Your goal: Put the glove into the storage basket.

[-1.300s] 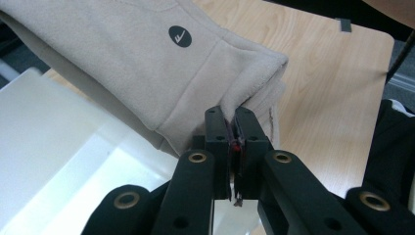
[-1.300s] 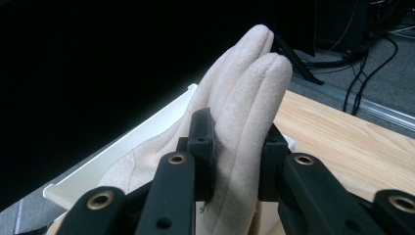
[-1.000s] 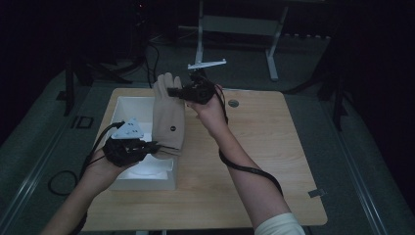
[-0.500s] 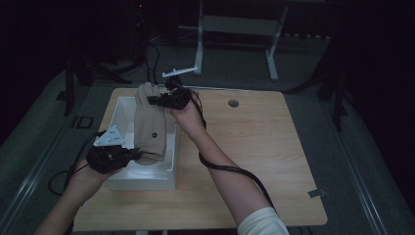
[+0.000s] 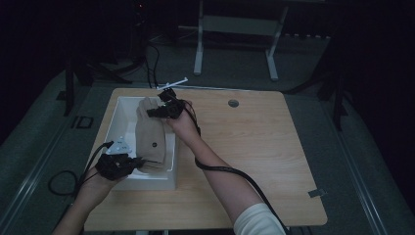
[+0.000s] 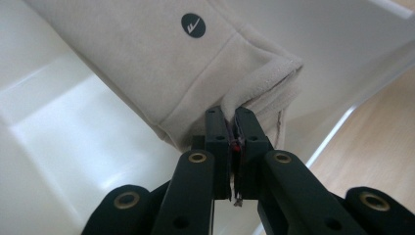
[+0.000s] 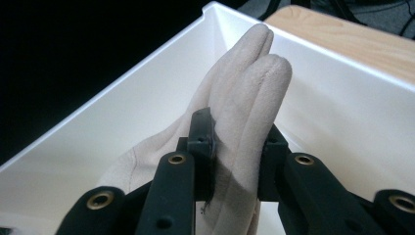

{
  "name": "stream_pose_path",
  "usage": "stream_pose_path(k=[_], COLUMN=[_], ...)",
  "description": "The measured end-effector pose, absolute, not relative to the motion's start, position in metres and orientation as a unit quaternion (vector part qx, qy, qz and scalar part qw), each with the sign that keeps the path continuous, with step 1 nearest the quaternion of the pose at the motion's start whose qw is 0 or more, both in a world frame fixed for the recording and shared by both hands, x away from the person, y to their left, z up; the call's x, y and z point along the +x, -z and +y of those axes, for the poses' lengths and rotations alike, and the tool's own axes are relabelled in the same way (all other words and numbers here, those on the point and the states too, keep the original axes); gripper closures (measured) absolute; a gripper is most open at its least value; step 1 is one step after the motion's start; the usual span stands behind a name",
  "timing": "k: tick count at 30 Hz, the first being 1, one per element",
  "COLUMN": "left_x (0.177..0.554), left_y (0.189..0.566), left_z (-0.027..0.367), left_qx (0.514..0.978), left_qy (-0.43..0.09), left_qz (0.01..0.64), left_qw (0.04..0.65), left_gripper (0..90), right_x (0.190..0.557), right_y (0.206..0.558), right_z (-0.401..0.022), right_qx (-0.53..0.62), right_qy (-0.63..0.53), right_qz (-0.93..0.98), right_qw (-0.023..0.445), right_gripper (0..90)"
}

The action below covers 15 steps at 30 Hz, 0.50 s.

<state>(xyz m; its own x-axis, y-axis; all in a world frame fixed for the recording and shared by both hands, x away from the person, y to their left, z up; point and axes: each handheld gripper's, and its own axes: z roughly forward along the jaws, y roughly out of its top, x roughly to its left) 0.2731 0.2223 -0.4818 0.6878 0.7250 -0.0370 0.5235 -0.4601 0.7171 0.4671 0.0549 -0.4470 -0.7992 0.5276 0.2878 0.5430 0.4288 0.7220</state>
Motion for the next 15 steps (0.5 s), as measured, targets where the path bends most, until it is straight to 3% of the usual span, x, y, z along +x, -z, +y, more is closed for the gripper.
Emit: stream_pose_path(k=[15], left_x=[0.271], left_y=[0.505], left_z=[0.219], left_qx=[0.839], left_qy=[-0.133], left_qz=[0.379], left_qw=[0.368], left_gripper=[87.0], right_x=[0.467], right_y=[0.456], right_z=[0.072], right_qx=[-0.305], right_qy=[0.365], right_qz=[-0.879], right_qw=[-0.017], right_gripper=[73.7])
